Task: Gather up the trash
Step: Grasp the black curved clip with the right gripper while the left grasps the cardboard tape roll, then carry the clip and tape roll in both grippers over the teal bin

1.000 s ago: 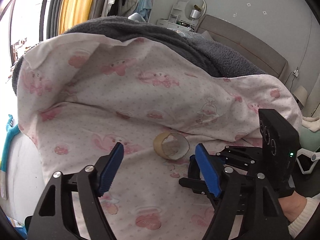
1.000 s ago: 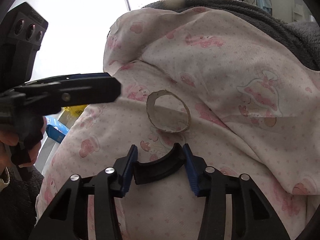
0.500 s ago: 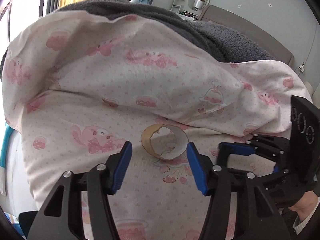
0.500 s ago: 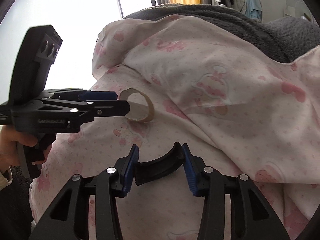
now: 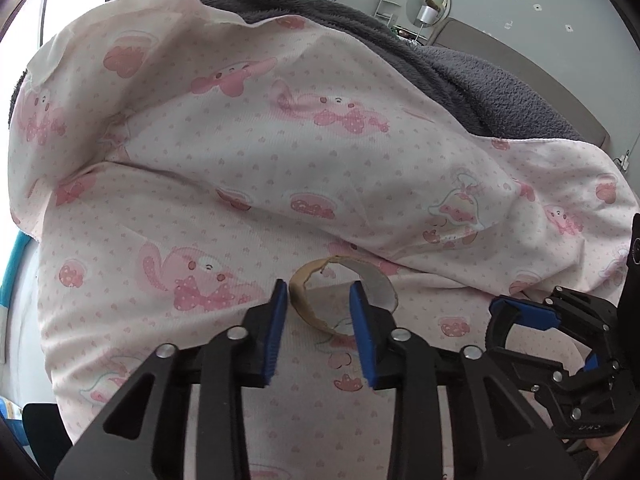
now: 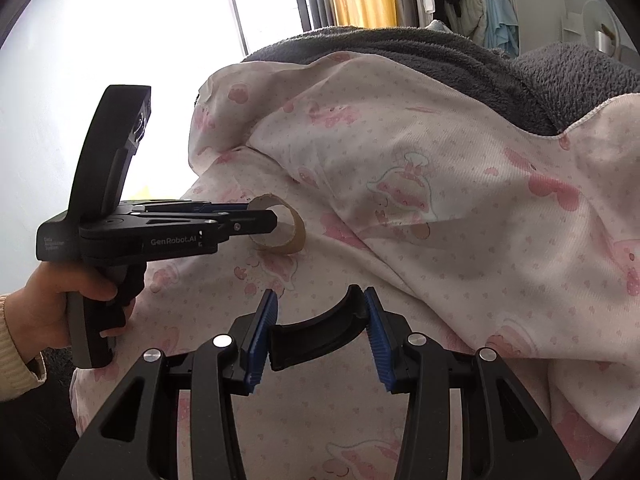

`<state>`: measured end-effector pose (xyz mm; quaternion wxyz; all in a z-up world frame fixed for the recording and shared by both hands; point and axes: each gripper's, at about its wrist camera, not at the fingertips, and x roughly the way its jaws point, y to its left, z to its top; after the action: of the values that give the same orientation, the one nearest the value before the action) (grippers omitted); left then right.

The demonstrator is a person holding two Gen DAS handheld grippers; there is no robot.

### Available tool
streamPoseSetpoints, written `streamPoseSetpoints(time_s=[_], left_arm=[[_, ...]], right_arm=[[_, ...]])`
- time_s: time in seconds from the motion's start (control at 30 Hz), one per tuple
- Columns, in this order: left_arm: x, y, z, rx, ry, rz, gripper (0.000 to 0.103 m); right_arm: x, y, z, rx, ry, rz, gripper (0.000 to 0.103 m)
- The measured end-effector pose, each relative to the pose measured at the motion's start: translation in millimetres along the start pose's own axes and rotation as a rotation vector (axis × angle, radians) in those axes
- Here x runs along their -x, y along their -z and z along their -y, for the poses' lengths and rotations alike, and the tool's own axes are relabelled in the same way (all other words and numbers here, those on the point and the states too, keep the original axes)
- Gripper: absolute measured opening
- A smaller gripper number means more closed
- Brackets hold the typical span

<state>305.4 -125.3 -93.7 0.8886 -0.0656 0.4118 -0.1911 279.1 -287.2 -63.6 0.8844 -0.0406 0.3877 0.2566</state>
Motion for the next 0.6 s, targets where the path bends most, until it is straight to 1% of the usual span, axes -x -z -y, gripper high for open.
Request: streamPoseSetpoints(time_s=[0.1, 0.23, 0.3, 0.43, 0.6], left_arm=[[-2, -2, -1, -0.005, -0.004, -0.003, 0.023], [0, 3, -4, 0.004, 0.015, -0.005, 0.017], [1, 4, -6, 0.003, 0.023, -0.004, 0.011], [8, 11, -7, -0.008, 0.024, 0.008, 0.004], [21, 20, -10, -0.023, 0.010, 0.024, 0.004]], right_arm=[[3, 2, -4, 0.004, 0.007, -0.005, 0.045], [6, 1, -8, -0.007, 0.015, 0.005, 0.045], [8, 0, -9, -0.019, 0.020, 0.012, 0.045], [14, 2, -13, -0.038, 0.038, 0.018, 0.045], [22, 5, -15, -0.091, 0.056, 0.029, 0.045]])
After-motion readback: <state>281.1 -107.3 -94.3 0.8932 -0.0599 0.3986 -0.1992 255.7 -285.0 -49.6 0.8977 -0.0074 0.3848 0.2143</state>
